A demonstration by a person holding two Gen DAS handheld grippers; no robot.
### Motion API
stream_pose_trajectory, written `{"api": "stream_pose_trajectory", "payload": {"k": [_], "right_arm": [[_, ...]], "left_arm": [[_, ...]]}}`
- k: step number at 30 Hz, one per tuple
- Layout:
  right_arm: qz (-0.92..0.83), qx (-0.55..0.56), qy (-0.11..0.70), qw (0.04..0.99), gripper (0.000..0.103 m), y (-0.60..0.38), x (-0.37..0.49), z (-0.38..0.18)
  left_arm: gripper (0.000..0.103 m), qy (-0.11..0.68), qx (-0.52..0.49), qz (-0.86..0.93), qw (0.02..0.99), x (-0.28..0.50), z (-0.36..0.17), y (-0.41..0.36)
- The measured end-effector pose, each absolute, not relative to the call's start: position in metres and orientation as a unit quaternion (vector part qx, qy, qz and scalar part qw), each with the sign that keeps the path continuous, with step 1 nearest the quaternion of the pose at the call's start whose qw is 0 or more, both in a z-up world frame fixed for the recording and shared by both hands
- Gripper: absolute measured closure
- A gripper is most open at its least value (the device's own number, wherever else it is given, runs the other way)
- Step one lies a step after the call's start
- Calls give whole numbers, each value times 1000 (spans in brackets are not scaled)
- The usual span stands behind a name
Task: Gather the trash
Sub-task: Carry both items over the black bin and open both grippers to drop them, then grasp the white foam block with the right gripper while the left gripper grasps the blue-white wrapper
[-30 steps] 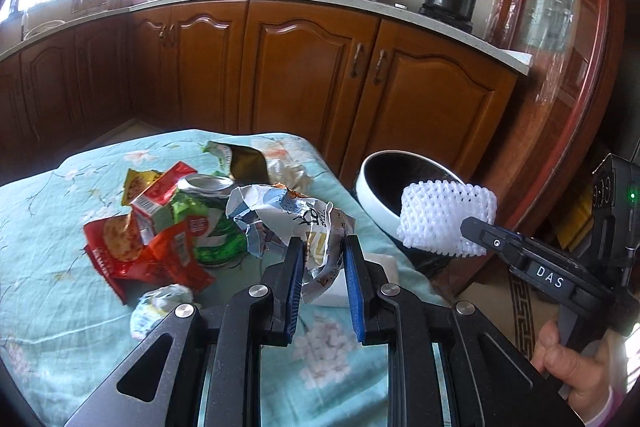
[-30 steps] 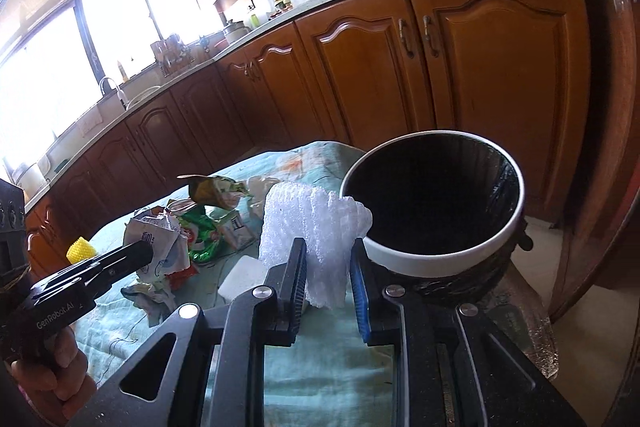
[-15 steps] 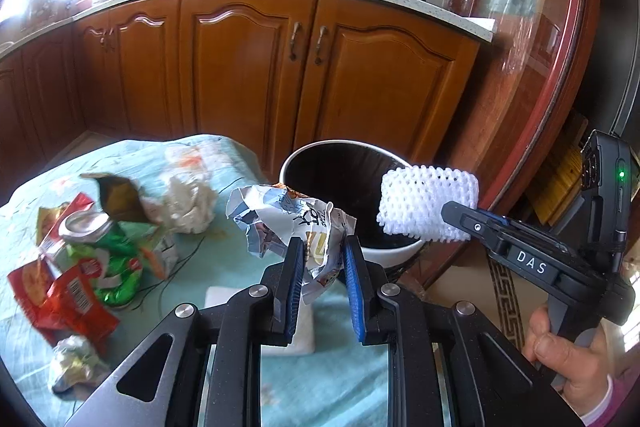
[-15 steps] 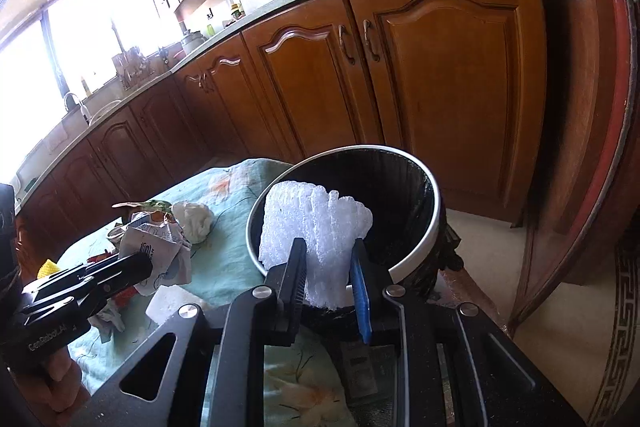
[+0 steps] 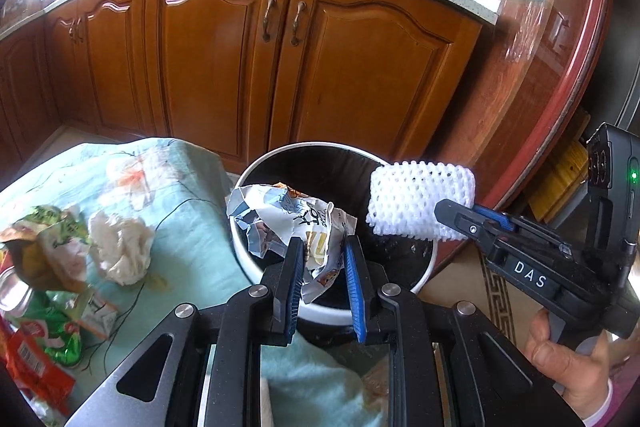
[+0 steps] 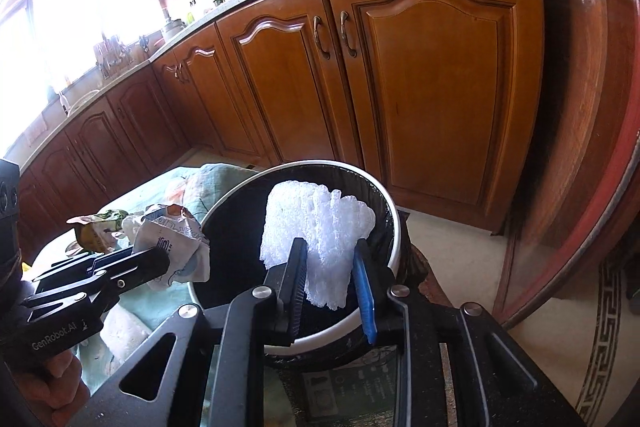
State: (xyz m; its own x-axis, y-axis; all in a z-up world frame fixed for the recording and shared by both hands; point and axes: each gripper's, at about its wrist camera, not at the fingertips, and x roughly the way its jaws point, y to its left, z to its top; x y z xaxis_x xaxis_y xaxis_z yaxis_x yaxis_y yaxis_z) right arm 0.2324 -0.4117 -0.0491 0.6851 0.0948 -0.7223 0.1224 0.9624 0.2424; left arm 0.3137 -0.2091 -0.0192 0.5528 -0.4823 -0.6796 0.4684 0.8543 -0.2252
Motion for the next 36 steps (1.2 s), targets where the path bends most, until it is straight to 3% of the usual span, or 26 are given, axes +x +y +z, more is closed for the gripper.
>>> {"api": "stream_pose_trajectory", "payload": {"k": [7, 9, 11, 12, 16, 21, 32, 36], "right_arm": [[-10, 122, 414, 902, 75, -413, 249, -62], [-11, 120, 420, 900, 59, -414, 252, -65], [-8, 125, 421, 898, 48, -415, 253, -66], [-8, 128, 420, 898, 45, -416, 252, -66], [-7, 143, 416, 898, 41, -420, 248, -67], [5, 168, 406, 898, 24, -415, 233, -64], [48, 205, 390, 897, 15, -369, 195, -56], [68, 215, 388, 894, 5, -350, 184, -54]], "left_arm": [[77, 409, -7, -271, 872, 343, -36, -226], [72, 412, -9, -275, 869, 347, -37, -231], [55, 409, -10, -271, 871, 347, -37, -230], [54, 405, -11, -270, 873, 344, -37, -229], [50, 402, -17, -268, 875, 337, -34, -222], [42, 396, -31, -256, 881, 315, -30, -203], [32, 374, -60, -197, 904, 254, -24, -143], [26, 368, -71, -179, 910, 232, -23, -119]]}}
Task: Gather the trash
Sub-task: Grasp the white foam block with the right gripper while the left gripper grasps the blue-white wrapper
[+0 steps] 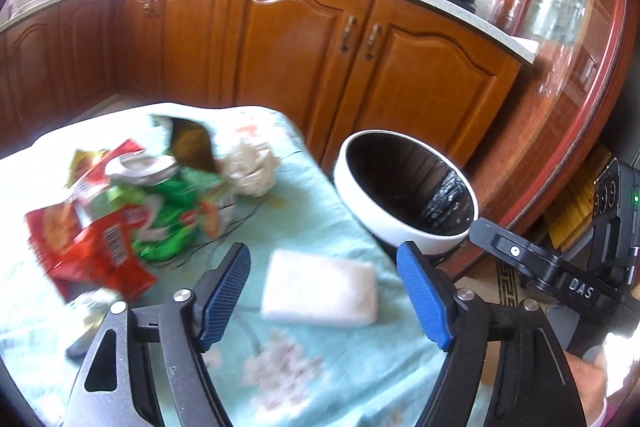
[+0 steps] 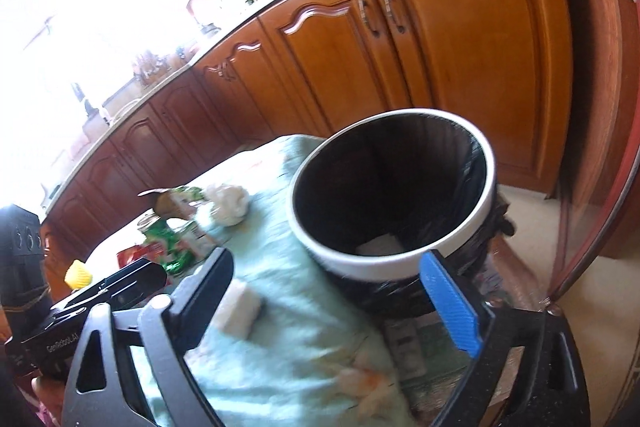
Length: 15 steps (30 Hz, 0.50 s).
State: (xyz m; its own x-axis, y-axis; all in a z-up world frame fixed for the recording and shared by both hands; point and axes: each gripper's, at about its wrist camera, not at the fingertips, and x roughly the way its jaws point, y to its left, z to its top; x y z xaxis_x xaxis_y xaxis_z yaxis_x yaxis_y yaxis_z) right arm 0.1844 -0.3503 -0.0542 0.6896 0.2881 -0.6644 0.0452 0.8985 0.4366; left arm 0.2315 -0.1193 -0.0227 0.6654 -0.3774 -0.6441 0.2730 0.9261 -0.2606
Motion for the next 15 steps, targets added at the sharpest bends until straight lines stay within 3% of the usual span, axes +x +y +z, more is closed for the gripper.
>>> {"api": "stream_pose_trajectory", "payload": {"k": [15], "right_arm": [[146, 182, 404, 884, 3, -279, 170, -58]], "left_arm": [[20, 353, -95, -108, 925, 156, -12, -36]]}}
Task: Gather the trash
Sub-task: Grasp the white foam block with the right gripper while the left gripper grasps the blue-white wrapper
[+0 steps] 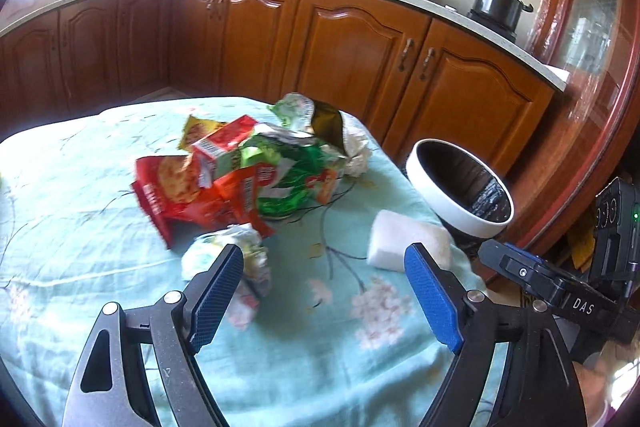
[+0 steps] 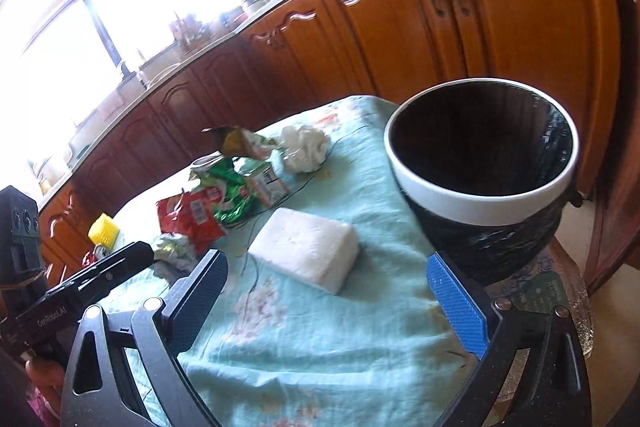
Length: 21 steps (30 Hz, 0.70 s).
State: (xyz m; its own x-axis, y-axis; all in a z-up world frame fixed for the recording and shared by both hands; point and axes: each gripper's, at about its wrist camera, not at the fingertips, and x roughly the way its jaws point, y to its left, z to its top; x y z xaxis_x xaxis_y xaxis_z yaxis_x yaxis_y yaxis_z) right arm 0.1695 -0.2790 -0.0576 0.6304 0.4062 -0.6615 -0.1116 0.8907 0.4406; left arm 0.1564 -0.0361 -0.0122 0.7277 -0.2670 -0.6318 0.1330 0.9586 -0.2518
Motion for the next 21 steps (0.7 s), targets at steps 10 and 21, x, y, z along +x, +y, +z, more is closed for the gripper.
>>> {"api": "stream_pose_trajectory", "payload": {"k": [10, 21], "right_arm": [[199, 87, 429, 877, 3, -240, 186, -68], [203, 54, 468, 859, 8, -225, 217, -94]], "left_arm": [[18, 381, -113, -77, 914, 160, -20, 3], [35, 415, -110, -69, 901, 191, -43, 7]]}}
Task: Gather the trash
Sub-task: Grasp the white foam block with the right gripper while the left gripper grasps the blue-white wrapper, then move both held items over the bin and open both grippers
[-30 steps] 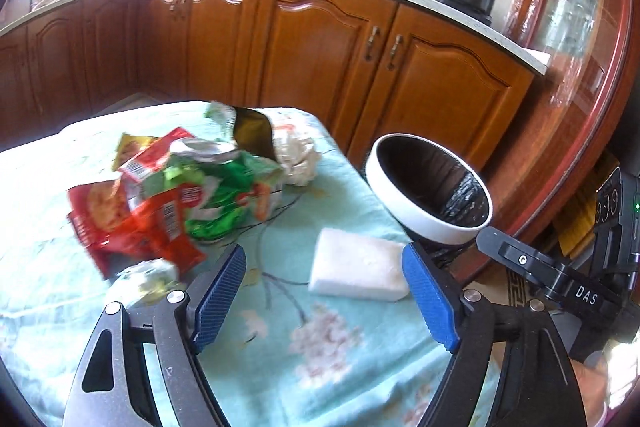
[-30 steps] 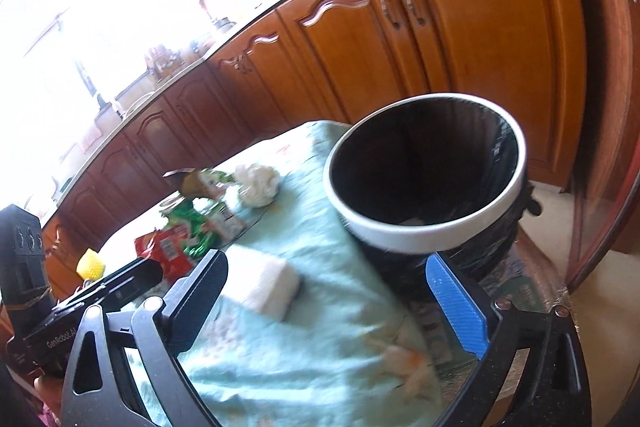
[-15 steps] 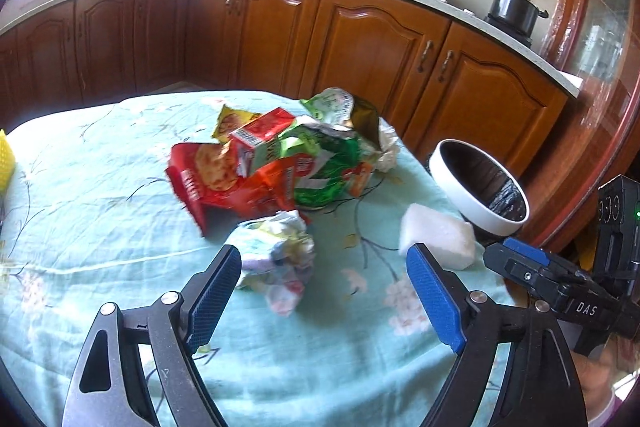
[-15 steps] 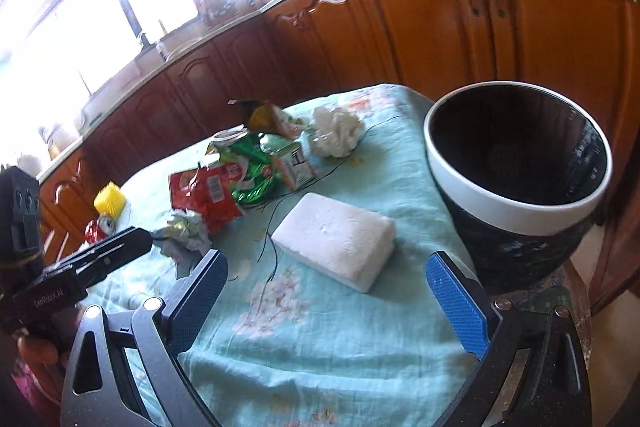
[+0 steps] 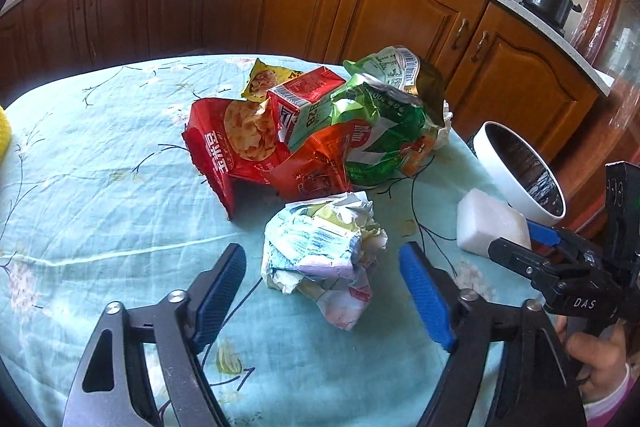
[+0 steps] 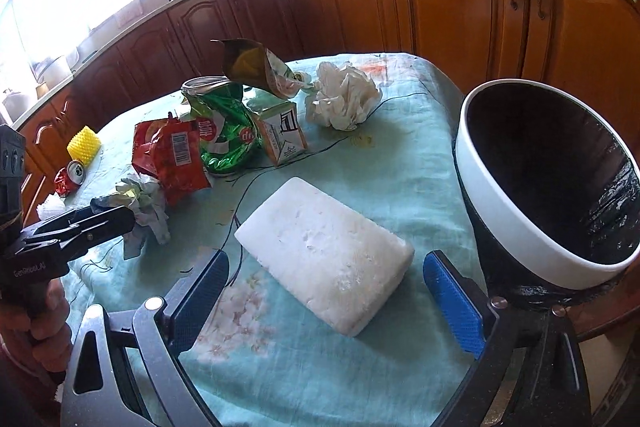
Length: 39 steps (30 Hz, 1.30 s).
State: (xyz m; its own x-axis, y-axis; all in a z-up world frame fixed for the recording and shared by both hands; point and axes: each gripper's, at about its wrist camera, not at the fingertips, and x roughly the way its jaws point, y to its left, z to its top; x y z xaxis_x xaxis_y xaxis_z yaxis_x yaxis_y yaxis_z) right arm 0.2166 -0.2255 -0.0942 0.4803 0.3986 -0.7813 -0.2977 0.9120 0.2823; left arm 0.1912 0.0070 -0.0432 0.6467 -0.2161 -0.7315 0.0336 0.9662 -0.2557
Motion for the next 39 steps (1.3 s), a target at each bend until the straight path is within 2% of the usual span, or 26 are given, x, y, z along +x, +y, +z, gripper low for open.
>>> {"api": "stream_pose_trajectory", "payload": {"k": [1, 2, 7, 18, 39], "right_arm": [[202, 56, 468, 859, 13, -226, 217, -95], [198, 55, 469, 859, 28, -226, 217, -95], [192, 63, 457, 866, 31, -229, 209, -90], [162, 127, 424, 882, 31, -273, 191, -63], [69, 162, 395, 901, 30, -357, 183, -48]], "left_arm": [[49, 420, -107, -76, 898, 193, -45, 6], [57, 423, -105, -79, 897, 194, -47, 4], [64, 415, -96, -89, 900, 189, -48, 1], [65, 397, -90, -141, 902, 185, -29, -29], [65, 375, -48, -221, 899, 208, -12, -105]]}}
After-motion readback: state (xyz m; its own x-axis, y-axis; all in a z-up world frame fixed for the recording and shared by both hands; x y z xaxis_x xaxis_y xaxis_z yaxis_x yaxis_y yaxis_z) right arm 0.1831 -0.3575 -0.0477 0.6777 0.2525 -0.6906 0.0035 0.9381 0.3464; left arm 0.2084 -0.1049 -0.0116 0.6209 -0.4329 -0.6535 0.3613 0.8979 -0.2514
